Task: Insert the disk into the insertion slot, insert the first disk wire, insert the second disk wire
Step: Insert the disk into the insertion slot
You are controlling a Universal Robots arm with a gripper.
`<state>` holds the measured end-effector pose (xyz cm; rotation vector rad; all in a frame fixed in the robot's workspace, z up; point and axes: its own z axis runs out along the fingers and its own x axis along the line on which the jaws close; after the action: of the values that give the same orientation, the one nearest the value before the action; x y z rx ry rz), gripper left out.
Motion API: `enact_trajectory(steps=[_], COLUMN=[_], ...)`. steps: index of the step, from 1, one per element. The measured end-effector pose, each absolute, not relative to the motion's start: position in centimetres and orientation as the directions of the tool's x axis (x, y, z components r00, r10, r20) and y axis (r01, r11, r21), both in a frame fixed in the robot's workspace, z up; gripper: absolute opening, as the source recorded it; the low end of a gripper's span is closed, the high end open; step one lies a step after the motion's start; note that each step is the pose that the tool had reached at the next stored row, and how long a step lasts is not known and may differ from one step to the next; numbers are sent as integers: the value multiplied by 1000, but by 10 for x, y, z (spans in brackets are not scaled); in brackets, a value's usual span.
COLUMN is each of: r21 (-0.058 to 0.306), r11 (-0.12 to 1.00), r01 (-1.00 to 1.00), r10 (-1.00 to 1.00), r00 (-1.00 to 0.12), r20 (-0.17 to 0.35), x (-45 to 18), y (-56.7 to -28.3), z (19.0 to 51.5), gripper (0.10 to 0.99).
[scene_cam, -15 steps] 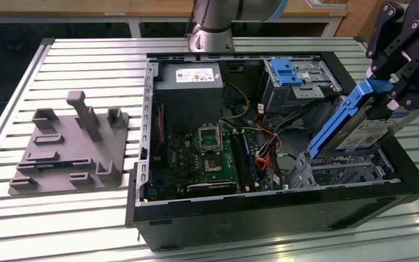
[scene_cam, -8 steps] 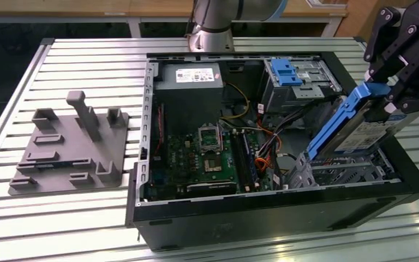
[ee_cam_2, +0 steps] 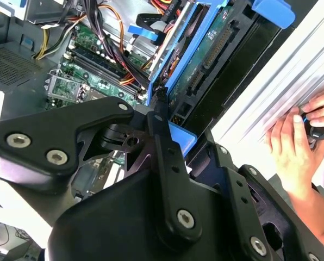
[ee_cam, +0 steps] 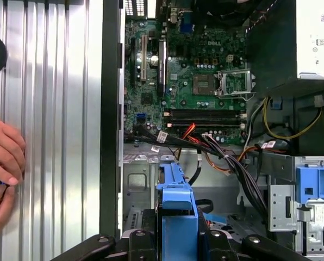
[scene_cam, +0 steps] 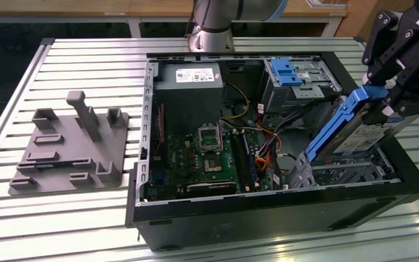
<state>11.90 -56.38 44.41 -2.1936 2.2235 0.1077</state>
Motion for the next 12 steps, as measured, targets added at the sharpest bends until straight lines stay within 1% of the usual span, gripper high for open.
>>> enact_trajectory(steps=[12], r21=[38], r11=[13], r01=[-999], r10=[-998], r00=[-15], r20=[-60], x=[119], y=[-564], z=[435], gripper=[365])
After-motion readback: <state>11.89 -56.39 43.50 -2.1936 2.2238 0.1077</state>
